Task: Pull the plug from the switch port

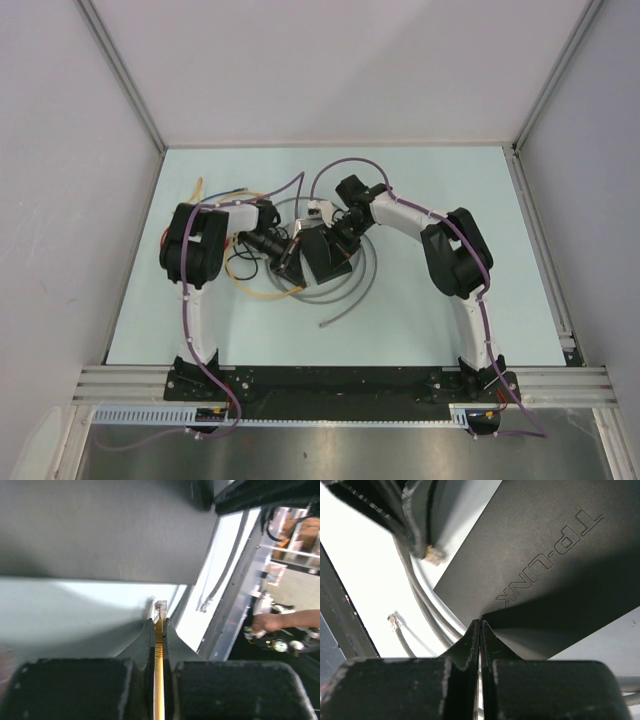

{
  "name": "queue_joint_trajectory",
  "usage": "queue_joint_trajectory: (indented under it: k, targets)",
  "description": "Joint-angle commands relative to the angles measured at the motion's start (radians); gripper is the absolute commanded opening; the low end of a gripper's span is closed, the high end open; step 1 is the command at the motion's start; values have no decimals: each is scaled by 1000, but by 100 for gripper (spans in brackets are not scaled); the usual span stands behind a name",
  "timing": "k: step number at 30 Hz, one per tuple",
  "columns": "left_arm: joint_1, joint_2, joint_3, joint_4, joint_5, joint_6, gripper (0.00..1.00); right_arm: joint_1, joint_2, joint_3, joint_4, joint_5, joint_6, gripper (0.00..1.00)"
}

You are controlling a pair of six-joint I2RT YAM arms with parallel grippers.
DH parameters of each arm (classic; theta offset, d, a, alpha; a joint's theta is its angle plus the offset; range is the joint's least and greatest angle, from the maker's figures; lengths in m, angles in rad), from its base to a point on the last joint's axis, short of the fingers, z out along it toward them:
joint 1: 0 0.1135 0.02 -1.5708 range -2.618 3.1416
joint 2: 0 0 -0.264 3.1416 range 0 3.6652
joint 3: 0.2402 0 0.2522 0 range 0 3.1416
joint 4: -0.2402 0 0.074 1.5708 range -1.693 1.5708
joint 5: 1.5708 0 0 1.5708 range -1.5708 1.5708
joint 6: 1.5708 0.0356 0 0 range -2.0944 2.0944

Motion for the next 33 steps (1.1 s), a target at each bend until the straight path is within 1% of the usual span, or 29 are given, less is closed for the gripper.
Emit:
queue_joint_trajectory:
  k: [1,4,5,6,8,9,11,12,14,15,18,20,22,25,26,27,28,29,32,33]
  targets:
    - [-4,11,128,22,-81,71,0,12,109,-64,-19,223,-46,0]
    - [-4,-5,236,-72,-94,137,0,11,104,-70,-15,226,-44,0]
    - [-2,-12,266,-128,-103,170,0,9,104,-73,-15,228,-44,0]
    - [0,-19,333,-158,-120,190,0,9,101,-75,-14,229,-44,0]
    - [12,-27,407,-230,-123,223,0,8,100,-74,-12,229,-44,0]
    - [16,-33,478,-245,-123,224,0,9,100,-72,-12,232,-46,0]
    - [30,-28,561,-279,-123,215,0,6,104,-63,-12,237,-43,0]
    - [33,-18,657,-294,-125,212,0,5,108,-45,-15,237,-43,0]
    - [44,2,771,-327,-143,191,0,-3,114,-26,-28,234,-40,0]
    - [49,22,882,-337,-154,178,0,-5,112,-15,-35,232,-37,0]
    - [78,33,1028,-338,-188,136,0,-14,104,28,-49,220,-32,0]
    - [107,16,1044,-301,-220,114,0,-17,101,55,-55,217,-35,0]
    - [137,-15,1015,-270,-255,96,0,-18,100,68,-66,217,-41,0]
    - [189,-44,925,-215,-323,41,0,-29,100,87,-71,223,-43,0]
    - [202,-54,856,-177,-362,25,1,-34,101,101,-72,226,-43,0]
    - [214,-58,824,-161,-373,16,2,-43,101,107,-72,228,-40,0]
    - [233,-59,796,-152,-381,11,4,-48,97,114,-71,231,-40,0]
    - [240,-64,726,-116,-396,-3,11,-52,95,124,-72,232,-40,0]
    - [260,-71,605,-22,-471,-35,18,-69,72,132,-74,234,-43,0]
    - [265,-70,590,-8,-478,-44,20,-75,66,135,-74,235,-43,0]
